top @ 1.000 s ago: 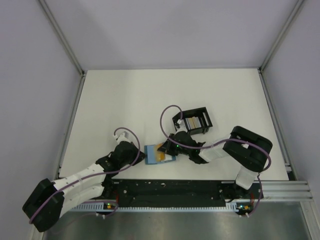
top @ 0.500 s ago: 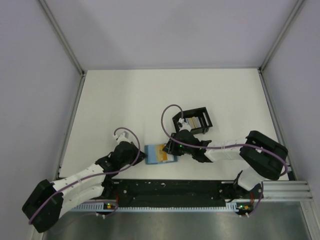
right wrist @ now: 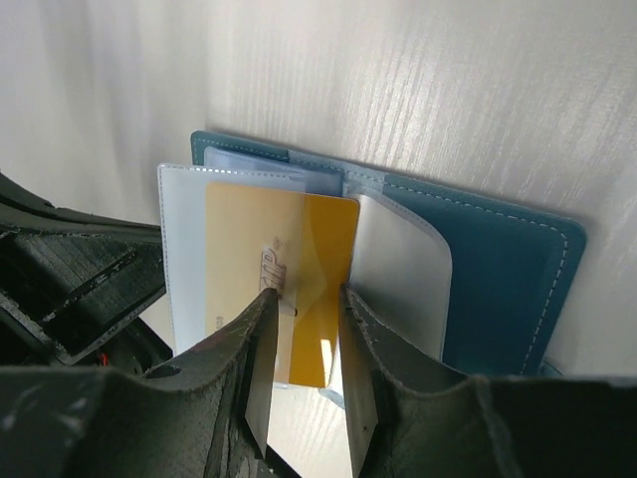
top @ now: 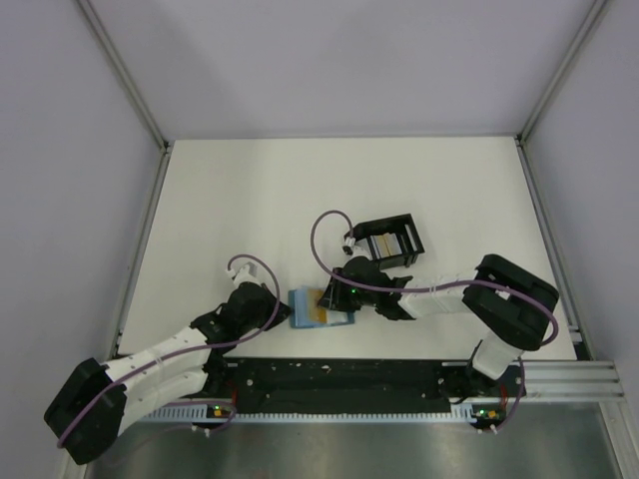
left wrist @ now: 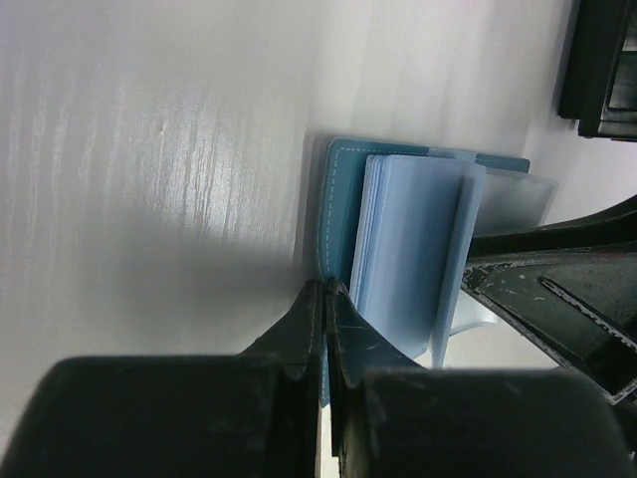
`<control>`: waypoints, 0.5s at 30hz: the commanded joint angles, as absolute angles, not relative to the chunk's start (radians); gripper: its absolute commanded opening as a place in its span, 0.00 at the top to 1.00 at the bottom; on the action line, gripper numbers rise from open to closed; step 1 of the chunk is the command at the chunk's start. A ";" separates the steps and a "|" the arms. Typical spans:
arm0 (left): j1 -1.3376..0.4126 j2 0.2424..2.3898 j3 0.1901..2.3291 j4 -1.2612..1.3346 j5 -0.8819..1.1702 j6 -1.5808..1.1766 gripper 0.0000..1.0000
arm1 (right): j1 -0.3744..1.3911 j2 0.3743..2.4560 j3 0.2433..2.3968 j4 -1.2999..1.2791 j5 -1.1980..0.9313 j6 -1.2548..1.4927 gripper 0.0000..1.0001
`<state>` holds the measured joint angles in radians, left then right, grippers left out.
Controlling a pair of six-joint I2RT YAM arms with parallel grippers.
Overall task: Put the credit cards into the card holder
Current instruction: Pick up the credit card from the card holder.
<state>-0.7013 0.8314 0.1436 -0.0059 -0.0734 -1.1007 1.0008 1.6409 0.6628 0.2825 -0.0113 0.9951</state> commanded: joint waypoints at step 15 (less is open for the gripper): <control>-0.706 0.827 0.150 0.005 -0.094 -1.085 1.00 | 1.023 1.689 0.735 0.425 -0.121 0.977 0.70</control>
